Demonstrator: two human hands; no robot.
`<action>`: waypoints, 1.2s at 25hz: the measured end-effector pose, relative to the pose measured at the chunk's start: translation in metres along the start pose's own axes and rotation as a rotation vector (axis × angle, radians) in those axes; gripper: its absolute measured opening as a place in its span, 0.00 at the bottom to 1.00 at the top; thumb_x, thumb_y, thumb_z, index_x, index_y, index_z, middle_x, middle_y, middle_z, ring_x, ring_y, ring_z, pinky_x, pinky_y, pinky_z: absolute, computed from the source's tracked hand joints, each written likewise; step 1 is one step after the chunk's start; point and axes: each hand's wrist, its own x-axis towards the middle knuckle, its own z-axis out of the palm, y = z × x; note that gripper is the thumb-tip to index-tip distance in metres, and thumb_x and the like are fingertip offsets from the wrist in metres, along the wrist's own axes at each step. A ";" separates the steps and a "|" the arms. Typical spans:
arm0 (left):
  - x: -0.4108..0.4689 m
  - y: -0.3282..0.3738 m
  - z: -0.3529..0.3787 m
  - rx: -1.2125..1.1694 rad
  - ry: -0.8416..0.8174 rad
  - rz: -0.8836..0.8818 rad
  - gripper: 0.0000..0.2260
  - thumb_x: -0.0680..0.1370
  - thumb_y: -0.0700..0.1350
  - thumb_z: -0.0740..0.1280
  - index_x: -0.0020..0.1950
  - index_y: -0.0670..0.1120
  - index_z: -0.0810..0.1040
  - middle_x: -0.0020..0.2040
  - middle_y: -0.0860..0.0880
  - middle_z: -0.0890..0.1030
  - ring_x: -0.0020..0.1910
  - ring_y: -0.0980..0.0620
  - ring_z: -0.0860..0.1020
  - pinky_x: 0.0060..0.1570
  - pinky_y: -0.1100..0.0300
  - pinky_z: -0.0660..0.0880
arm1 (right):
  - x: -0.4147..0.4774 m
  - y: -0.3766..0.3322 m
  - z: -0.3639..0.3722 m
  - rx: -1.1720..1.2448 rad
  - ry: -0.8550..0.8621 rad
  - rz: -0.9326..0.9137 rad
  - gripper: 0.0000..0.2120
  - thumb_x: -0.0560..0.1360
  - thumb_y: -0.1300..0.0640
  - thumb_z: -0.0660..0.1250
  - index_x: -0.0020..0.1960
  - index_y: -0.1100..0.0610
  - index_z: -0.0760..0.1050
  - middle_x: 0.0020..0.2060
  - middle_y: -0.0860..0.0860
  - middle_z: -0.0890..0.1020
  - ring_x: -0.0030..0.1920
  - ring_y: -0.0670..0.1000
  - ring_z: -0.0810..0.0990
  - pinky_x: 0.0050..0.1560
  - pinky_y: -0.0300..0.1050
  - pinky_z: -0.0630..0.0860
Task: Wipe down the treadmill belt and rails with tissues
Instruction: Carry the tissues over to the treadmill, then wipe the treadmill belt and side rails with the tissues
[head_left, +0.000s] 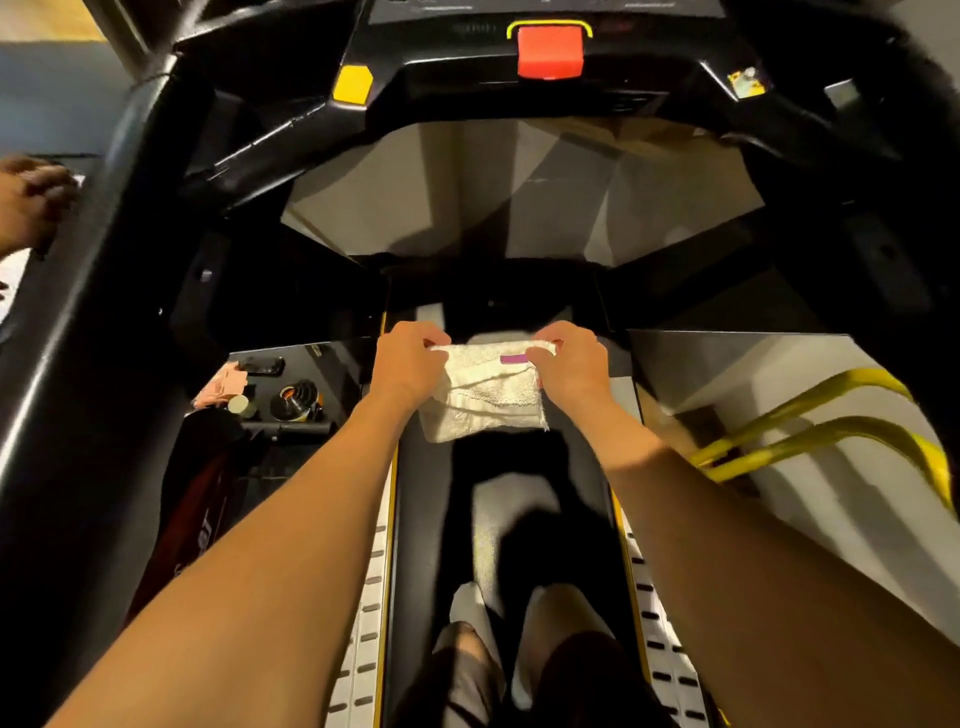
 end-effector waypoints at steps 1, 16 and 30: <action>0.015 -0.006 0.006 0.003 -0.014 -0.006 0.10 0.76 0.37 0.66 0.57 0.43 0.82 0.54 0.44 0.81 0.51 0.49 0.78 0.46 0.63 0.70 | 0.016 0.003 0.008 -0.010 -0.017 0.002 0.08 0.76 0.59 0.66 0.54 0.58 0.78 0.51 0.53 0.81 0.48 0.50 0.76 0.47 0.39 0.68; 0.231 -0.257 0.264 -0.134 -0.117 -0.247 0.21 0.67 0.29 0.60 0.45 0.54 0.81 0.46 0.47 0.83 0.41 0.51 0.80 0.41 0.66 0.77 | 0.224 0.229 0.297 -0.081 -0.035 0.047 0.08 0.74 0.66 0.63 0.50 0.64 0.80 0.47 0.62 0.80 0.51 0.62 0.77 0.46 0.45 0.68; 0.349 -0.491 0.412 0.392 -0.468 -0.137 0.08 0.75 0.47 0.70 0.53 0.49 0.78 0.50 0.47 0.77 0.52 0.45 0.77 0.53 0.58 0.72 | 0.324 0.393 0.541 -0.622 -0.390 -0.421 0.16 0.77 0.54 0.59 0.64 0.49 0.72 0.64 0.54 0.72 0.62 0.59 0.72 0.59 0.55 0.73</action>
